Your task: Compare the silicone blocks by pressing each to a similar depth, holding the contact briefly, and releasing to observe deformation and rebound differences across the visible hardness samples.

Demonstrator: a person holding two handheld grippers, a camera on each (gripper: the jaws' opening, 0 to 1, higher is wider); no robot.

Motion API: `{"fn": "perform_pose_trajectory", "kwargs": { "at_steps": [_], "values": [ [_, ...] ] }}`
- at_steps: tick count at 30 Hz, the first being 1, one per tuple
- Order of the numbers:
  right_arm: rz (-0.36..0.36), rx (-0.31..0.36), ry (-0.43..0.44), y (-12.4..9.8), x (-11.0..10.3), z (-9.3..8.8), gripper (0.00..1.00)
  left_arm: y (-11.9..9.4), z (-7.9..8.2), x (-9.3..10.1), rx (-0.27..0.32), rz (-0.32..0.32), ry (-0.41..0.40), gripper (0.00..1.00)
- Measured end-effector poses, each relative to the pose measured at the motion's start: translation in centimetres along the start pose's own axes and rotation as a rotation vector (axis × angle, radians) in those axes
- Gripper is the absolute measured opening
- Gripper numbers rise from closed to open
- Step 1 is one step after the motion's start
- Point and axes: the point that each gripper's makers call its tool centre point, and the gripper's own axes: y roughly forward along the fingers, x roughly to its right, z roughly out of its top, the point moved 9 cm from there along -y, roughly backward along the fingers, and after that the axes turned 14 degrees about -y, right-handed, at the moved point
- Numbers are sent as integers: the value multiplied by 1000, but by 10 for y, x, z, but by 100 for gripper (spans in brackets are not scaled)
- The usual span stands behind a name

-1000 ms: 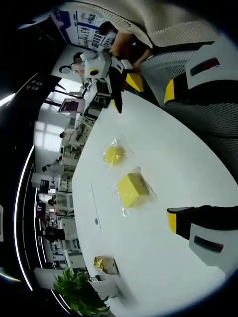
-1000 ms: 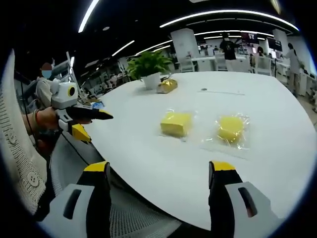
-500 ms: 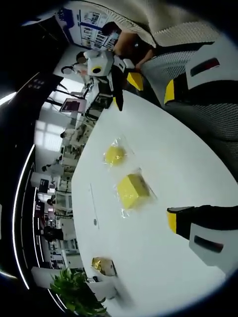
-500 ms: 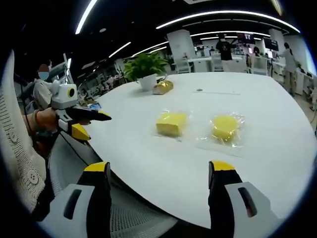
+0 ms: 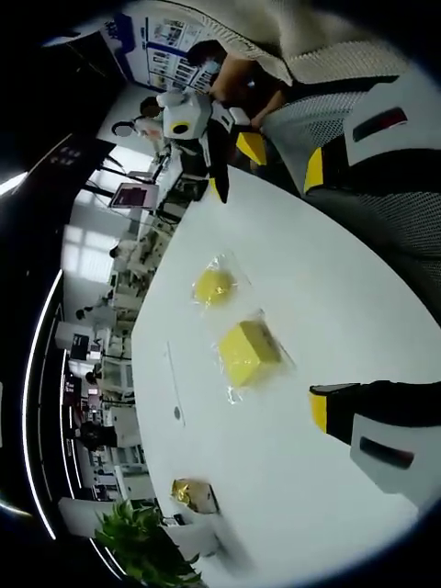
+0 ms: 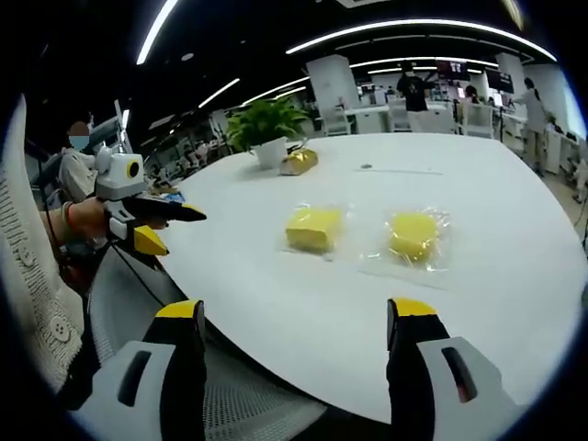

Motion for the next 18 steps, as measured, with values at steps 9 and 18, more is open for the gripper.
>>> {"fn": "perform_pose_trajectory", "kwargs": {
  "at_steps": [9,18],
  "values": [
    [-2,3,-10,0,9,8,76,7,6,-1,-25,-12,11,83],
    [11,-20,-9,7,20,8,75,27,29,-15,-12,-60,-100,83]
  ]
}}
